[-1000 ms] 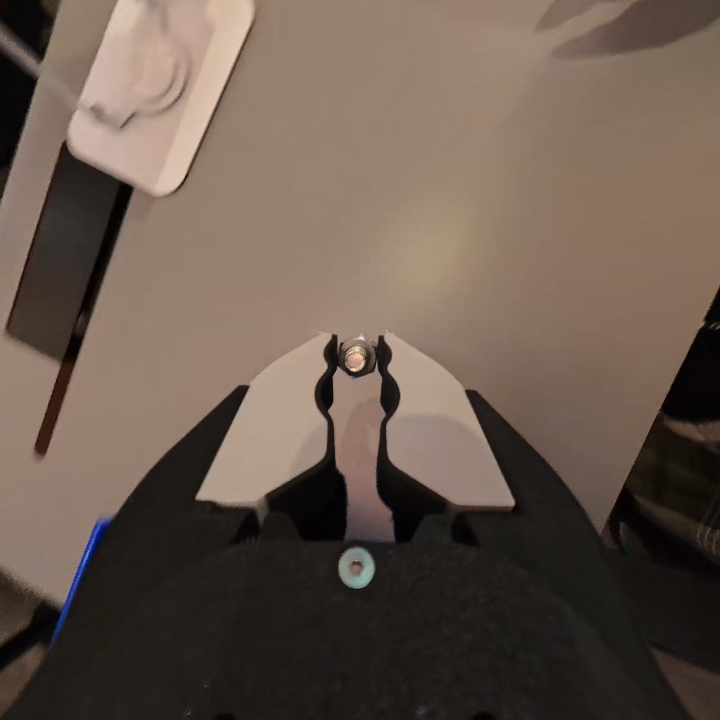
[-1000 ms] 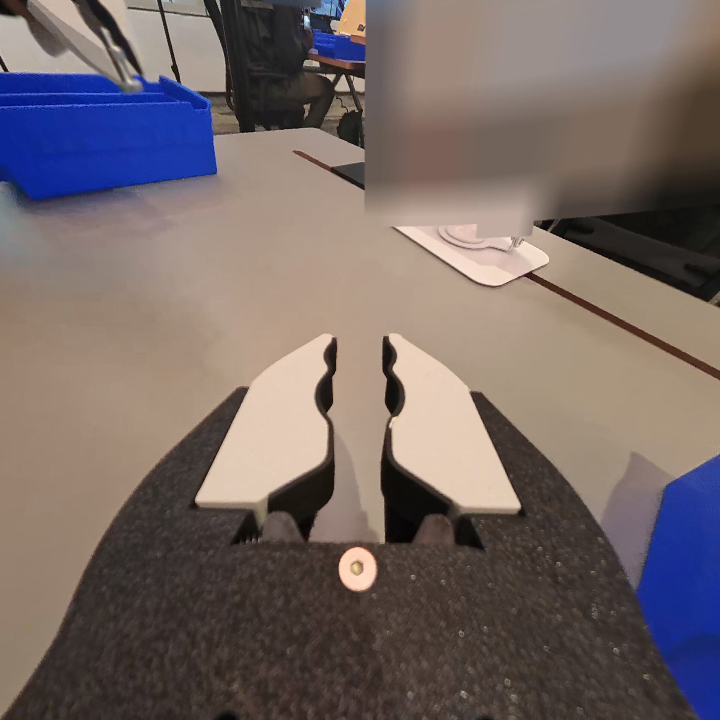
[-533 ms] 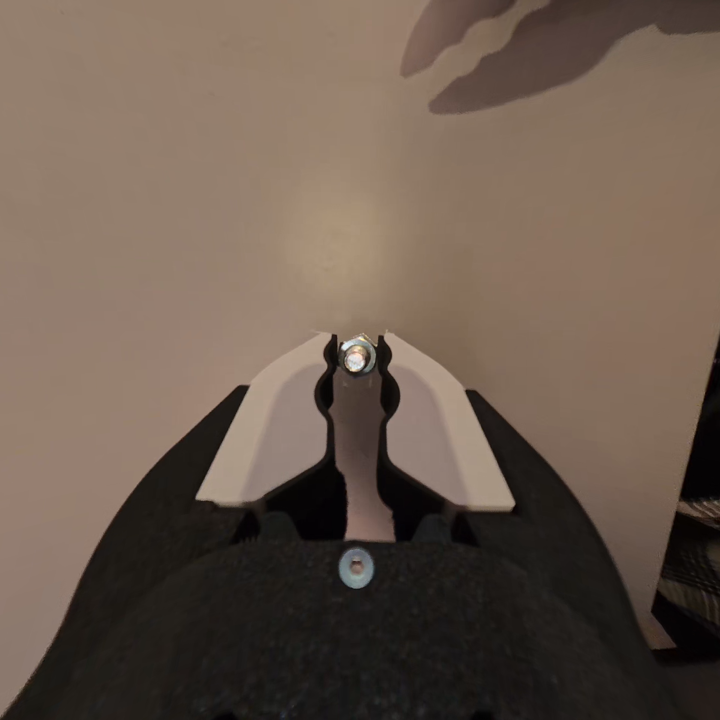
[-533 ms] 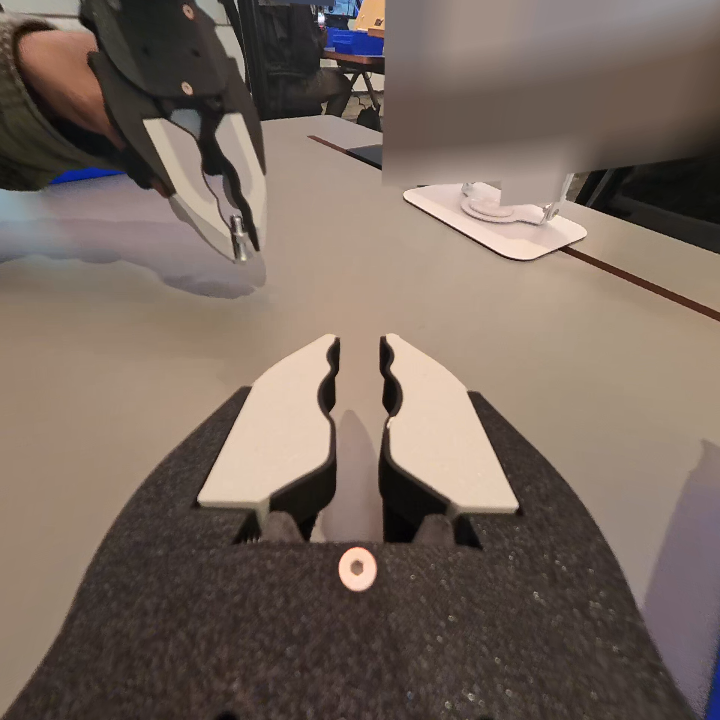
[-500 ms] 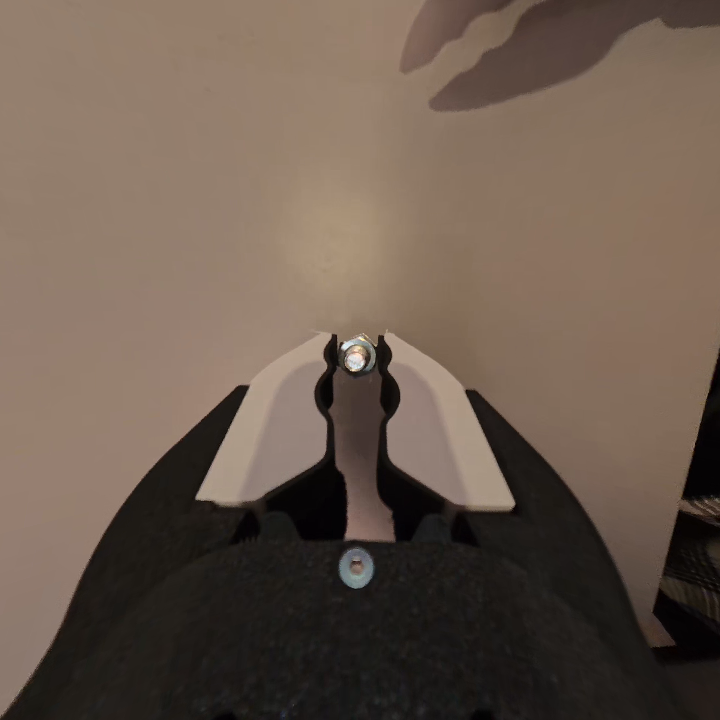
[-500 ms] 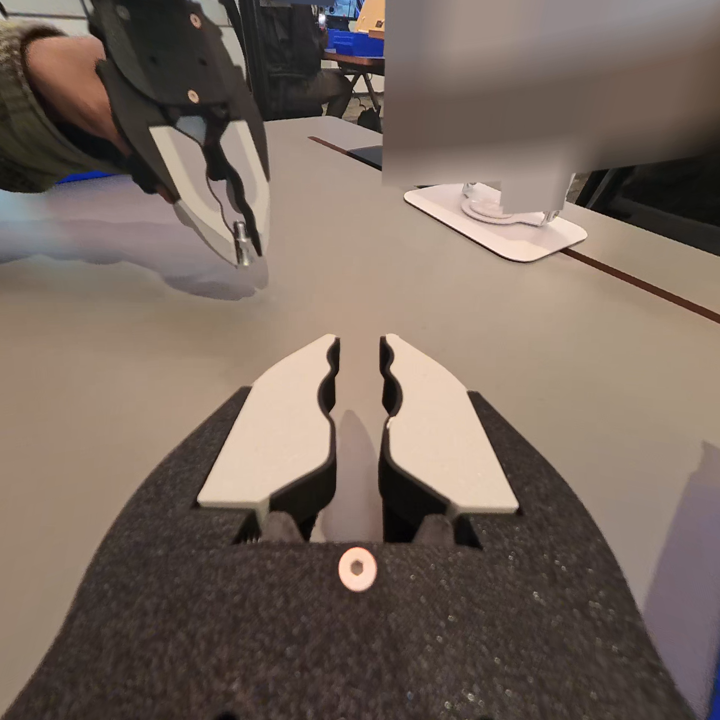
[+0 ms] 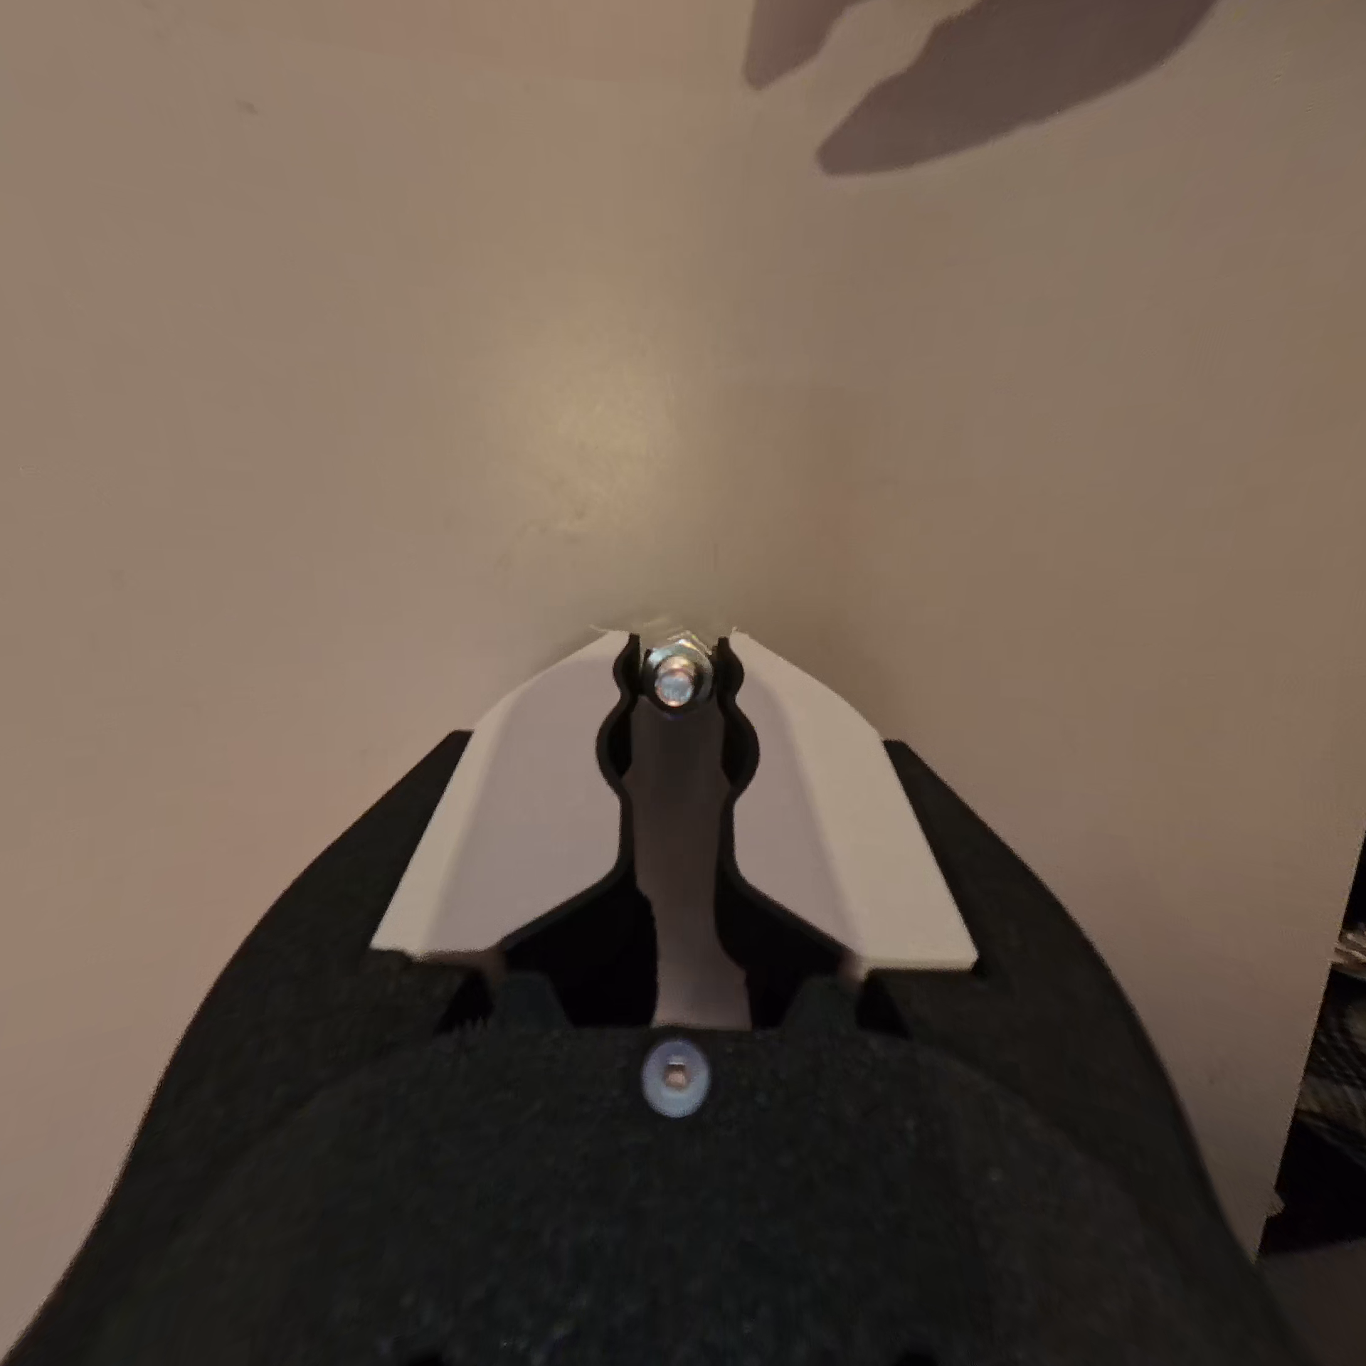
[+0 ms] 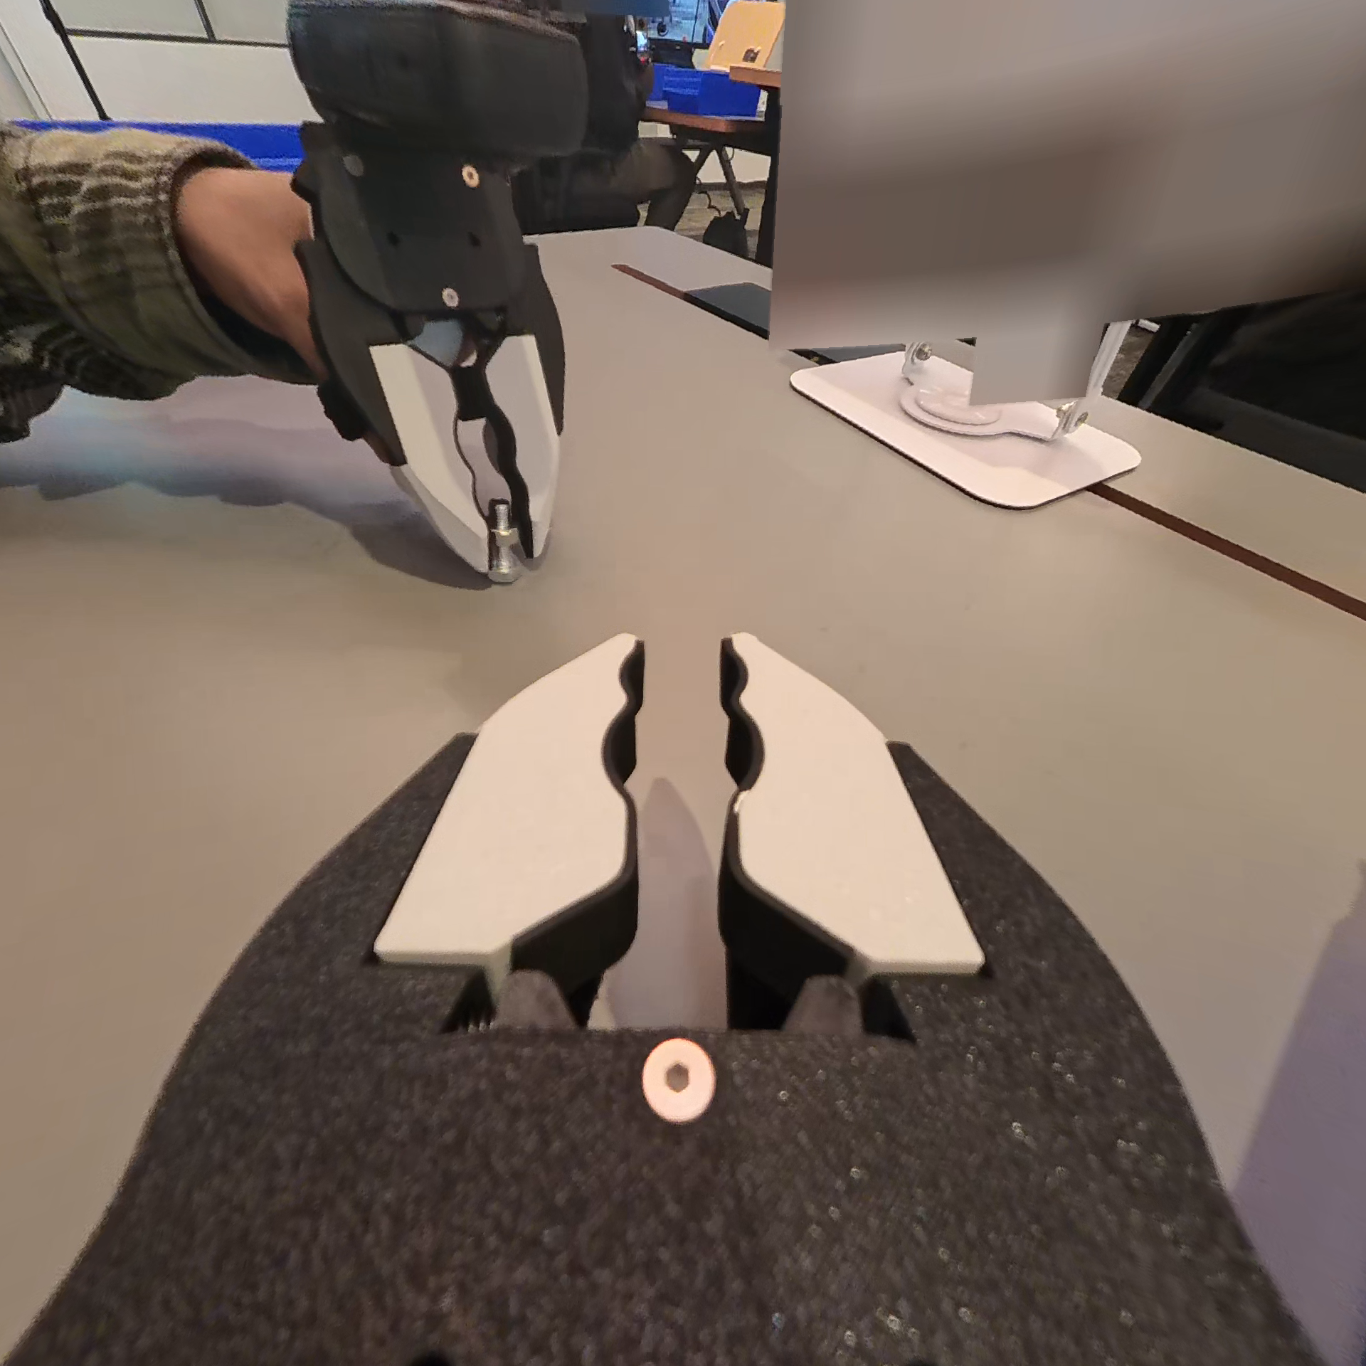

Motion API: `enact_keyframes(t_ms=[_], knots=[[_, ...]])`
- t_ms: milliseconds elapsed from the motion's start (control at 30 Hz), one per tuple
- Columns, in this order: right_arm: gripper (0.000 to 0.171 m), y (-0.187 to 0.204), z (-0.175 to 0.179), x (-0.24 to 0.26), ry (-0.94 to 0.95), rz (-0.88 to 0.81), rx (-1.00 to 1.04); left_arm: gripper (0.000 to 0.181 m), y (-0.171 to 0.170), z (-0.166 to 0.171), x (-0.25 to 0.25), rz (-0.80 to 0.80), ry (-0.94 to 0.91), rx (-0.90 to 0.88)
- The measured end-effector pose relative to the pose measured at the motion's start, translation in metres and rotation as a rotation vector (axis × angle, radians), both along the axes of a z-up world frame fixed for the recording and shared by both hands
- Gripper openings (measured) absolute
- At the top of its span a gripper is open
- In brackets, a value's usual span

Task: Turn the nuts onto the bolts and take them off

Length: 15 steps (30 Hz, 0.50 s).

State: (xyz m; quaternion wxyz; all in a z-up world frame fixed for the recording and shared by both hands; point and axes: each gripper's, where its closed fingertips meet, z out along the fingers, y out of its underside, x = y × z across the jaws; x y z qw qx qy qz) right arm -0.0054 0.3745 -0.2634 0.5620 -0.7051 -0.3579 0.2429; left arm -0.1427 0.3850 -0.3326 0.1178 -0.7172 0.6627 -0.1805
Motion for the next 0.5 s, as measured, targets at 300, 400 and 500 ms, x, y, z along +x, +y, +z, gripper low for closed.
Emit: enact_keyframes(t_ms=[300, 400, 500], knots=[[0.020, 0.000, -0.003, -0.005, -0.029, 0.002, 0.004, 0.027, -0.003, 0.004, -0.001, -0.015, -0.058, -0.005], [0.021, -0.001, -0.002, -0.009, -0.019, 0.017, -0.002, 0.035, -0.002, 0.011, -0.008, -0.016, -0.111, -0.007], [0.025, -0.003, -0.001, -0.020, -0.015, 0.061, -0.027, 0.044, 0.007, 0.024, -0.021, 0.004, -0.204, 0.003]])
